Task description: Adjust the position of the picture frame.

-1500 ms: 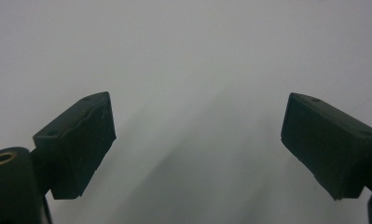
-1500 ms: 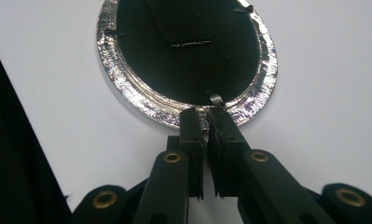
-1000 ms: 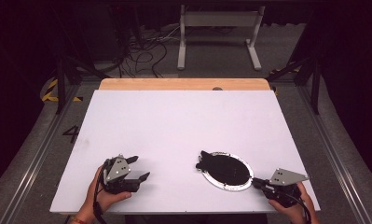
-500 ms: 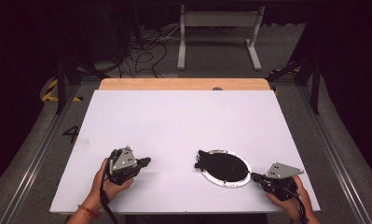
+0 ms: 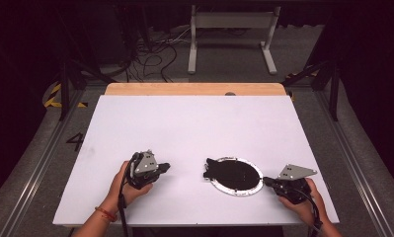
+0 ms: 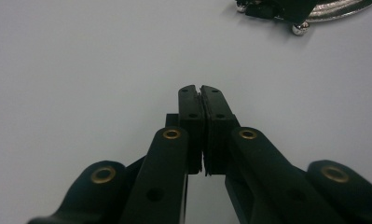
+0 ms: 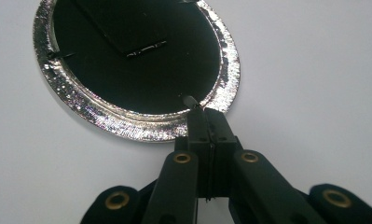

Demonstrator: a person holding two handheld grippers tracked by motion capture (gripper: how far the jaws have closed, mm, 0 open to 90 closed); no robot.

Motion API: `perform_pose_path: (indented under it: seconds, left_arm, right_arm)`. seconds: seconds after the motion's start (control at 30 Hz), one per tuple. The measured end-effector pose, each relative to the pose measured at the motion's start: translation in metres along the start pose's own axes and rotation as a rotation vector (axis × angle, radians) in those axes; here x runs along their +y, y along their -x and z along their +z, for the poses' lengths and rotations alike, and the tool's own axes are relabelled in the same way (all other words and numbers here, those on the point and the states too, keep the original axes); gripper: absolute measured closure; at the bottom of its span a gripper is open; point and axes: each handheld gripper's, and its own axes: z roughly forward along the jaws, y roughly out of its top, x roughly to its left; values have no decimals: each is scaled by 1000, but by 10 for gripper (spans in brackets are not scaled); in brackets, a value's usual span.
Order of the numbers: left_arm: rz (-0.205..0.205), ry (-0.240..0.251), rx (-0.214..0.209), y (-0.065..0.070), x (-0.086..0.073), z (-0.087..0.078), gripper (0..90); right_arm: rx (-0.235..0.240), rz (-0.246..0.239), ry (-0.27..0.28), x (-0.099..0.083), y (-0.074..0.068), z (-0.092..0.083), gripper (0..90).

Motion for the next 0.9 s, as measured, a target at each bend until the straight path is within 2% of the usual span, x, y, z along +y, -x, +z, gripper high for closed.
perform_pose_path:
  seconds: [0.1,0.27,0.4,0.5,0.63,0.7,0.9]
  left_arm:
    - [-18,4,-18,-3,2,8,892]
    - [-12,-5,-25,-6,8,22,899]
    - [8,-18,-20,-3,13,31,899]
    - [10,-11,-24,-2,17,38,898]
    - [-9,-12,-40,-2,22,47,897]
    - [-10,-3,-41,-3,27,51,896]
    - [-18,17,-45,-5,41,64,887]
  right_arm:
    - [-5,-12,-5,4,0,4,900]
    - [-7,-18,4,11,1,12,900]
    - [-12,-25,6,14,2,16,900]
    - [-22,-29,2,19,2,21,900]
    - [-20,-28,1,25,5,27,900]
    - [-38,-23,2,28,6,31,900]
    - [-45,-15,-7,32,9,32,900]
